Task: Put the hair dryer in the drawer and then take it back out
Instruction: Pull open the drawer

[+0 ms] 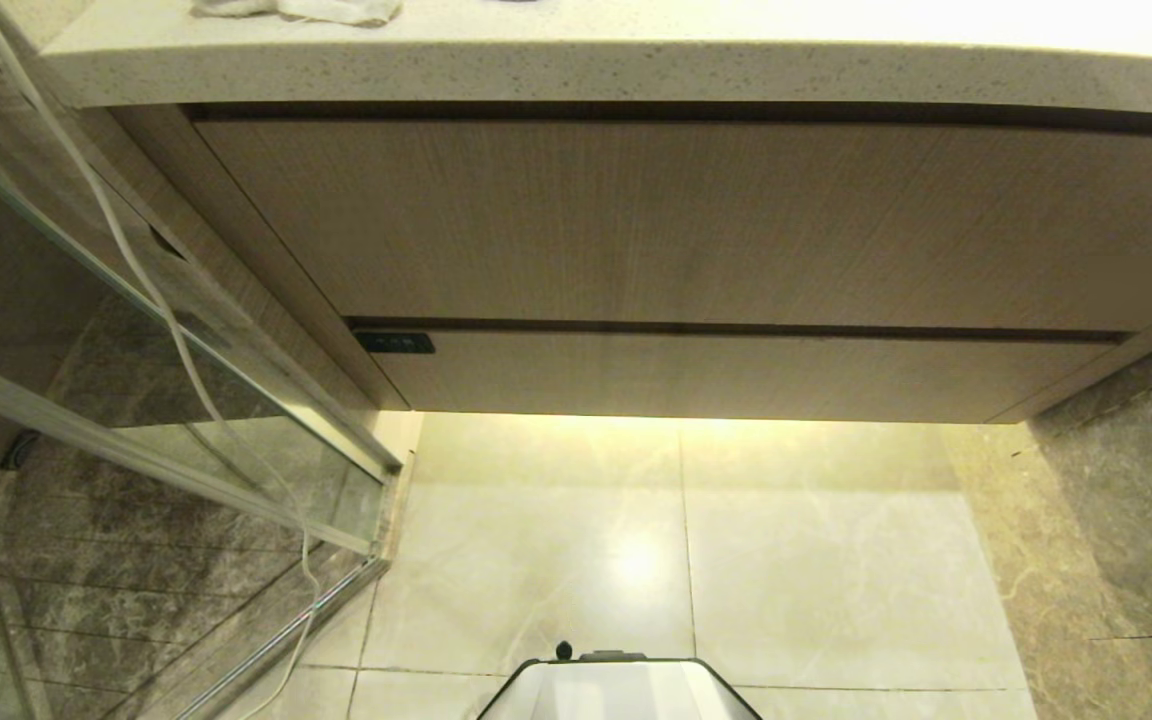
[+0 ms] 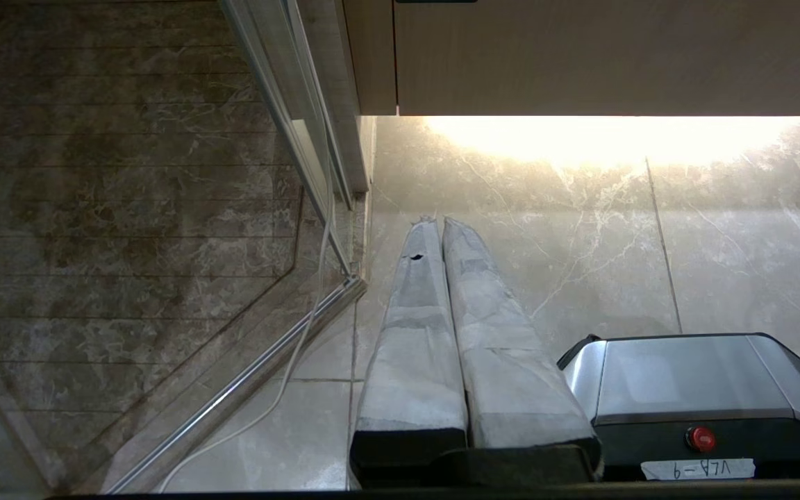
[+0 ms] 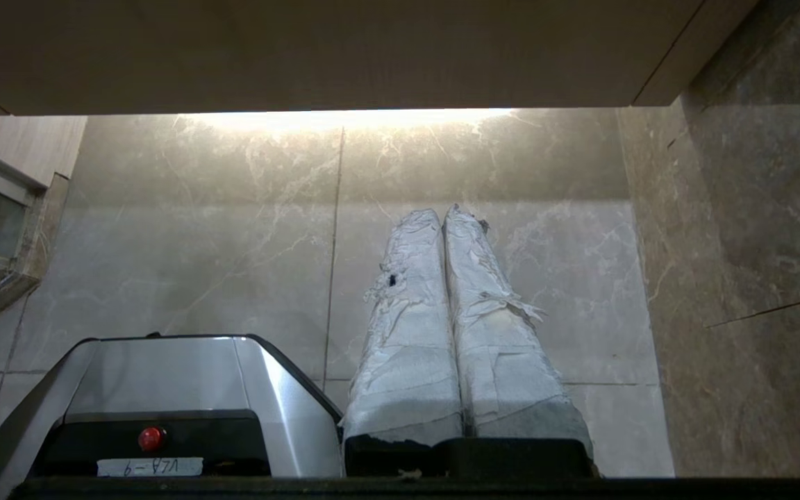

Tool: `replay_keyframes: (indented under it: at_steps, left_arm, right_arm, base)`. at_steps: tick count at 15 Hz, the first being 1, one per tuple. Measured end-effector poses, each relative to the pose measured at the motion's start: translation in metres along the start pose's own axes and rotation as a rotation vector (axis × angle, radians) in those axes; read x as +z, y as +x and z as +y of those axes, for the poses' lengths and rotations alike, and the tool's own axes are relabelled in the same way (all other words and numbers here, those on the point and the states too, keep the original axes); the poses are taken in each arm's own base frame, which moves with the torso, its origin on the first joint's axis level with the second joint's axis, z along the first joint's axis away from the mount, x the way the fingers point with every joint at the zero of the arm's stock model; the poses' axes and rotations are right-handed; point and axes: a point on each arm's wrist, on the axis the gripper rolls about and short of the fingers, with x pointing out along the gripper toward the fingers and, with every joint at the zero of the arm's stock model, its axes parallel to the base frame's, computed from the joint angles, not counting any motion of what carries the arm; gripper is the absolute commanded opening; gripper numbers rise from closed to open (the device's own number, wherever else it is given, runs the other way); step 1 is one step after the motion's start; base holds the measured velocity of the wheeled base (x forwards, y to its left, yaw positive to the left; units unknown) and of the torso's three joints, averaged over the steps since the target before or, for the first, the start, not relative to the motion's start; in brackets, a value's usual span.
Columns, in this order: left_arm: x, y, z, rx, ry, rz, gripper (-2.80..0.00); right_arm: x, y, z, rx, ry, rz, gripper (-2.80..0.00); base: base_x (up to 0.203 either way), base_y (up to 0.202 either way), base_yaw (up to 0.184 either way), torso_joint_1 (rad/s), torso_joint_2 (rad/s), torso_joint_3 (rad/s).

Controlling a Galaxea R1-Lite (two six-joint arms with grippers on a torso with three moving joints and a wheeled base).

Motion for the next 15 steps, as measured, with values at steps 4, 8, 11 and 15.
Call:
replay_keyframes:
  at_steps: [4,8,11,15]
  left_arm:
    - [0.000,0.000,0.000,0.000,0.000,0.000,-2.80]
    - [0.000,0.000,0.000,0.000,0.000,0.000,-2.80]
    - [0.000,0.000,0.000,0.000,0.000,0.000,-2.80]
    - [0.000,0.000,0.000,0.000,0.000,0.000,-2.80]
  right_arm:
    - [0.015,-0.005,0.000,0.000,0.047,-0.035,-2.80]
    - [0.076,-0.031,0.002,0.016,0.043,-0.043,-2.80]
    - [0.124,-0.020,0.003,0.082,0.050,0.127,-2.80]
    - [0.163,0.052,0.008,0.162,0.079,0.425,-2.80]
  base:
    - [0.000,0.000,0.000,0.000,0.00,0.000]
    - [0.000,0.000,0.000,0.000,0.00,0.000]
    - [0.000,0.000,0.000,0.000,0.00,0.000]
    - [0.000,0.000,0.000,0.000,0.00,0.000]
